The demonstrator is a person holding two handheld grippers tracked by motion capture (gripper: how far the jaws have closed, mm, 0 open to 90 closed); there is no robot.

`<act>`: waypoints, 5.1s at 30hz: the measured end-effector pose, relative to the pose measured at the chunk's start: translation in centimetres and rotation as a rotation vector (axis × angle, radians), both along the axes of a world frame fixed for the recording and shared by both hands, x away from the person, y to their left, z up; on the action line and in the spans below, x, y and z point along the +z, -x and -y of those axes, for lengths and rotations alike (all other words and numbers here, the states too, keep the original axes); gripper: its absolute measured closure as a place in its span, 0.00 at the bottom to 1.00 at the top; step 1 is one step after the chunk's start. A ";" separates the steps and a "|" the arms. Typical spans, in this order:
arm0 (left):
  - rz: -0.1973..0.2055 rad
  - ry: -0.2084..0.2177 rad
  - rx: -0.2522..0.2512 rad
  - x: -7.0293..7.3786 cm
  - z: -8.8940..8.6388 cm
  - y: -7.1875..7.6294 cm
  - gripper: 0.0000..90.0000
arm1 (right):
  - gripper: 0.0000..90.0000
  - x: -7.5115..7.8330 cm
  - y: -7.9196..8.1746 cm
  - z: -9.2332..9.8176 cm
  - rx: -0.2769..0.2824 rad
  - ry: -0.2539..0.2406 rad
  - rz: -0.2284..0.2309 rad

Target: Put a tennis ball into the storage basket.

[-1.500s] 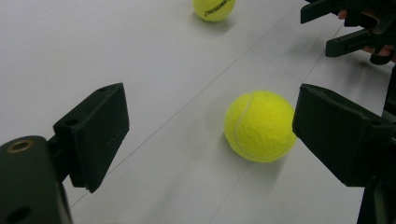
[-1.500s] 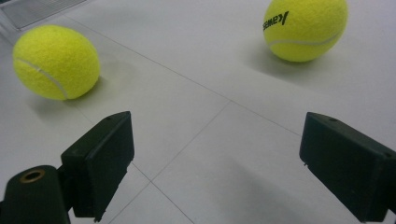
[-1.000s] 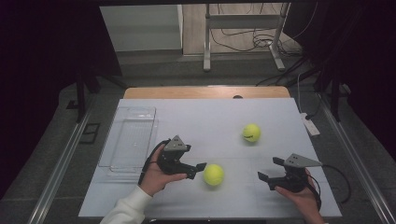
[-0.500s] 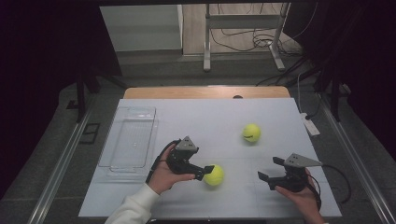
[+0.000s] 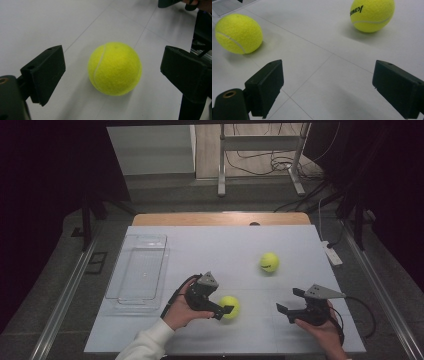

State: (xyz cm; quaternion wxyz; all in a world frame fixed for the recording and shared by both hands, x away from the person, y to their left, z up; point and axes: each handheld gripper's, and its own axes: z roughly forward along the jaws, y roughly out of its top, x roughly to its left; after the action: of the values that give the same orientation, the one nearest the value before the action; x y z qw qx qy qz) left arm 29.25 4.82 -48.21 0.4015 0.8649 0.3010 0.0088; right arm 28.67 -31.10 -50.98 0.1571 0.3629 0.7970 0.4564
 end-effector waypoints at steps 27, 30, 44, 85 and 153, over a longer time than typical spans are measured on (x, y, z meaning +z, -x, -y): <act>-0.062 -0.134 -0.016 -2.6 2.8 -0.5 0.12 | 0.12 -0.1 -0.1 0.0 0.001 0.006 -0.001; -0.052 -0.154 -0.019 -2.8 3.1 -0.3 0.23 | 0.12 -0.1 0.0 -0.1 0.002 0.008 0.000; -0.007 -0.150 -0.044 -2.6 3.1 0.0 0.29 | 0.12 0.0 0.0 -0.1 0.002 0.005 0.002; 0.114 0.022 0.027 1.5 0.1 0.7 0.29 | 0.12 -0.1 0.0 0.0 -0.003 0.015 0.006; 0.251 0.165 0.150 6.0 -4.8 1.2 0.29 | 0.12 -0.2 -0.1 0.1 -0.010 0.019 0.007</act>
State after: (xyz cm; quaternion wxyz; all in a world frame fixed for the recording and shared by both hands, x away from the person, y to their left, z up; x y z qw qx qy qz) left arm 28.09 9.61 -42.18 0.5038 0.7963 0.3117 0.1218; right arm 28.77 -31.19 -51.14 0.1655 0.3636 0.7989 0.4495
